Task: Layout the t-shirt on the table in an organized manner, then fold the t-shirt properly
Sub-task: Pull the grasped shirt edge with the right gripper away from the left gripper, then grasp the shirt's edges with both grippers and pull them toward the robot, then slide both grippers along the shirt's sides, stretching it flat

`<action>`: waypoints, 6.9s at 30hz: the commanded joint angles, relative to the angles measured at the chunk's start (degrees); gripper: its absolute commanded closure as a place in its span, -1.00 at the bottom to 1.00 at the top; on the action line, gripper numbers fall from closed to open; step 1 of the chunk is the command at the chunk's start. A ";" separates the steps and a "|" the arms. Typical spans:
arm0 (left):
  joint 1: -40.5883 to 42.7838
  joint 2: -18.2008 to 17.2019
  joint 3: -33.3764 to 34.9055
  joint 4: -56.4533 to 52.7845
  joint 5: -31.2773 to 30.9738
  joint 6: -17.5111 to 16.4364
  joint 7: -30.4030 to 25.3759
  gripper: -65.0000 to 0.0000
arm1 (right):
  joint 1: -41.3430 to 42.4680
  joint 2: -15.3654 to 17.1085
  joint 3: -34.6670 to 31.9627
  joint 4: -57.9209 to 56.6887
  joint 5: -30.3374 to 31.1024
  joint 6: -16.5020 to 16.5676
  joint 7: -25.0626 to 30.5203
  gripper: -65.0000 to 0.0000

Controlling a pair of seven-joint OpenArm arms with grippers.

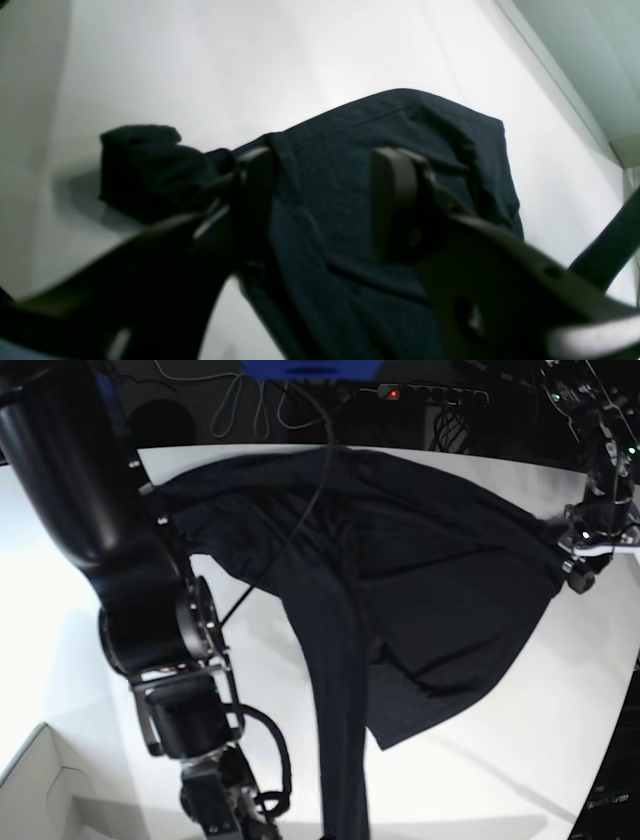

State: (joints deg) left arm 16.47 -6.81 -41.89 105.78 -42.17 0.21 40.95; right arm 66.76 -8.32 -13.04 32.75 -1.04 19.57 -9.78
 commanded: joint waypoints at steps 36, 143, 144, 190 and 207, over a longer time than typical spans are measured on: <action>-9.66 -1.32 -0.09 -6.22 -0.33 -0.43 -0.64 0.08 | -71.03 16.01 0.33 73.40 0.64 13.70 -36.68 -0.30; -16.34 -8.80 25.14 -35.40 9.95 -0.52 -13.39 0.08 | -77.36 14.78 30.14 66.81 0.99 12.47 -25.52 1.00; -16.34 -8.80 25.14 -35.32 9.95 -0.52 -13.39 0.08 | -78.06 13.46 32.33 69.01 0.99 12.56 -25.52 1.00; -41.48 -6.25 40.79 -47.18 10.57 -0.34 -14.36 0.09 | -82.81 8.36 36.38 79.56 7.94 20.43 -29.38 0.31; -57.13 -7.04 60.22 -85.86 10.48 -0.43 -30.36 0.93 | -81.31 9.06 36.55 77.18 7.94 20.43 -29.38 0.76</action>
State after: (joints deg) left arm -39.79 -12.56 18.48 20.14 -31.79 -1.58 8.93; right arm -15.00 0.21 23.35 109.03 6.13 40.01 -40.64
